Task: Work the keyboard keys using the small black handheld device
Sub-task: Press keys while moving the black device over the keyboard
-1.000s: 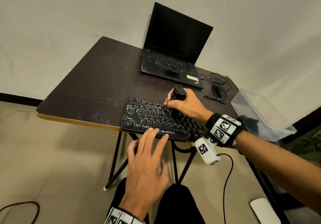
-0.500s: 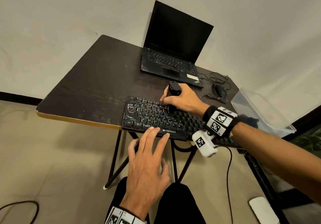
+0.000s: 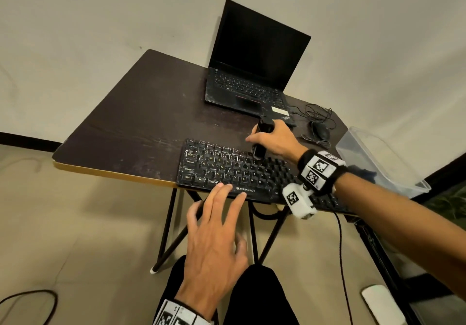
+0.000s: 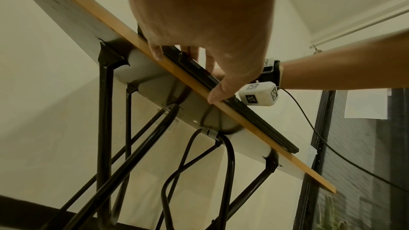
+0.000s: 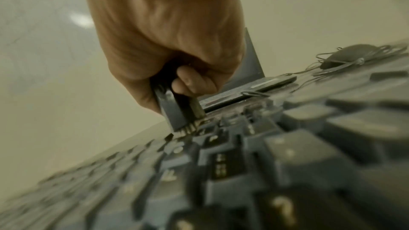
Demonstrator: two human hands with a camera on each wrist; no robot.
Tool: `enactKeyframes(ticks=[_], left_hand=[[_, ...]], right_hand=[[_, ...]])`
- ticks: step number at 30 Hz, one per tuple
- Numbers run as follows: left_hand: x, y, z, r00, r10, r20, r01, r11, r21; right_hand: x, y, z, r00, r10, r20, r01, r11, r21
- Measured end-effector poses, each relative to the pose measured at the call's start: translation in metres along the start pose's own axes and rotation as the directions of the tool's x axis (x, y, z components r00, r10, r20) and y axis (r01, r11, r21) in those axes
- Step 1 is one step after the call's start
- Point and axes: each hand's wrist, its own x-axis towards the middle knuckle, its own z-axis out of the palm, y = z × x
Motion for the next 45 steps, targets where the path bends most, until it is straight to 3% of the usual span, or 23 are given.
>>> enactKeyframes(ticks=[5, 10, 14, 18, 22, 27, 31, 36, 40, 45], left_hand=[[0.001, 0.002, -0.001, 1.000, -0.002, -0.008, 0.002, 1.000, -0.017], [-0.001, 0.003, -0.002, 1.000, -0.005, 0.012, 0.005, 1.000, -0.007], [0.001, 0.004, -0.002, 1.000, -0.005, 0.009, 0.005, 1.000, -0.001], [-0.001, 0.002, -0.002, 1.000, 0.002, 0.016, -0.002, 1.000, 0.018], [0.001, 0.002, -0.003, 1.000, -0.007, 0.016, 0.007, 1.000, 0.000], [-0.001, 0.001, -0.001, 1.000, 0.005, 0.000, -0.005, 1.000, -0.011], [0.000, 0.002, -0.001, 1.000, 0.000, -0.007, -0.001, 1.000, -0.017], [-0.002, -0.001, -0.001, 1.000, 0.006, 0.001, -0.006, 1.000, -0.013], [-0.001, 0.001, 0.001, 1.000, 0.013, 0.001, -0.013, 1.000, -0.017], [0.000, -0.001, 0.002, 1.000, 0.015, -0.013, -0.015, 1.000, -0.018]], right_hand=[[-0.010, 0.003, 0.010, 0.991, -0.089, 0.101, 0.082, 0.995, 0.064], [0.000, 0.005, 0.003, 1.000, -0.023, 0.013, 0.022, 0.997, 0.067], [-0.014, 0.002, 0.013, 0.987, -0.114, 0.111, 0.105, 0.991, 0.087], [-0.001, 0.005, -0.003, 1.000, -0.021, 0.022, 0.020, 0.998, 0.062], [-0.012, 0.003, 0.007, 0.990, -0.114, 0.086, 0.110, 0.993, 0.051], [-0.006, 0.016, -0.009, 0.999, -0.029, -0.014, 0.029, 0.999, 0.034], [-0.021, 0.002, 0.006, 0.982, -0.128, 0.139, 0.122, 0.991, 0.055], [-0.007, 0.005, -0.006, 0.998, -0.054, -0.009, 0.054, 0.998, -0.014], [-0.016, 0.001, 0.008, 0.982, -0.158, 0.103, 0.149, 0.985, 0.089], [-0.003, 0.005, -0.001, 0.996, -0.082, 0.046, 0.076, 0.991, 0.106]])
